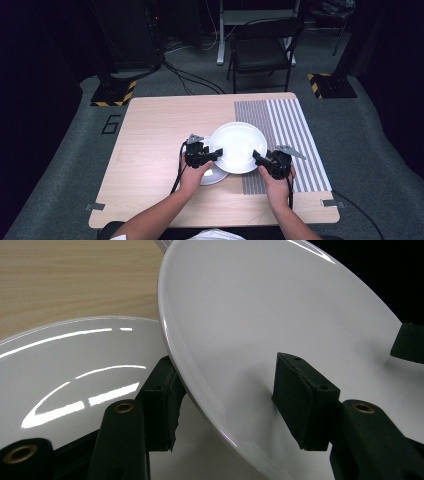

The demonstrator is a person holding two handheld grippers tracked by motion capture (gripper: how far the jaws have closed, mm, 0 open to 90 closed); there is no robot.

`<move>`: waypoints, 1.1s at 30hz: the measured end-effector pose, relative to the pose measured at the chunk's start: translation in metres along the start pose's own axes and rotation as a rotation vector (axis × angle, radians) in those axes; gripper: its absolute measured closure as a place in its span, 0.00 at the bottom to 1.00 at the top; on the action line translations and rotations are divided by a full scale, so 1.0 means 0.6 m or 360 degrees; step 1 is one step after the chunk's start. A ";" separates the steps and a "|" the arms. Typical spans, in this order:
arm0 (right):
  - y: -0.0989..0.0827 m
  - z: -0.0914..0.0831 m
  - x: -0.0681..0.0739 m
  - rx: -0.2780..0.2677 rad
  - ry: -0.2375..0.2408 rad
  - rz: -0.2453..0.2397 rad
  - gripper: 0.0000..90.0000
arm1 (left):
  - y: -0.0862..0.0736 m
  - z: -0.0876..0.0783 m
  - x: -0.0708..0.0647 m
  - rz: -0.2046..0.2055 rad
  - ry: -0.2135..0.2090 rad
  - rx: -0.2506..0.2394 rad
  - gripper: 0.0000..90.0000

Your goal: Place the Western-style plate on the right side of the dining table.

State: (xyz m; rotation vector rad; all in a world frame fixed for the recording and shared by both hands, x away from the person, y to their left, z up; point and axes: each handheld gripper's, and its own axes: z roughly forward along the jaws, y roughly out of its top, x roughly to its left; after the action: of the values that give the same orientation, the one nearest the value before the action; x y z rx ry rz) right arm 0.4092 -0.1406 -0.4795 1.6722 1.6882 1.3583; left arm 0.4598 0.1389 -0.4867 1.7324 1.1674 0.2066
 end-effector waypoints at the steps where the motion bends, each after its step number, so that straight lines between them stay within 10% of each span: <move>1: 0.000 0.000 -0.001 -0.0003 -0.0002 0.0003 0.48 | 0.001 0.001 0.000 -0.0003 0.0000 -0.0002 0.51; 33: 0.025 -0.020 -0.027 -0.0101 -0.0055 0.0050 0.48 | 0.037 0.030 -0.031 0.0001 -0.0054 -0.0029 0.52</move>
State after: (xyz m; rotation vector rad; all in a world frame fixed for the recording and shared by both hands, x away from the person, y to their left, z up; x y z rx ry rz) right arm 0.4104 -0.1627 -0.4671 1.6835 1.5899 1.3746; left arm 0.4744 0.1123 -0.4714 1.7141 1.1371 0.1867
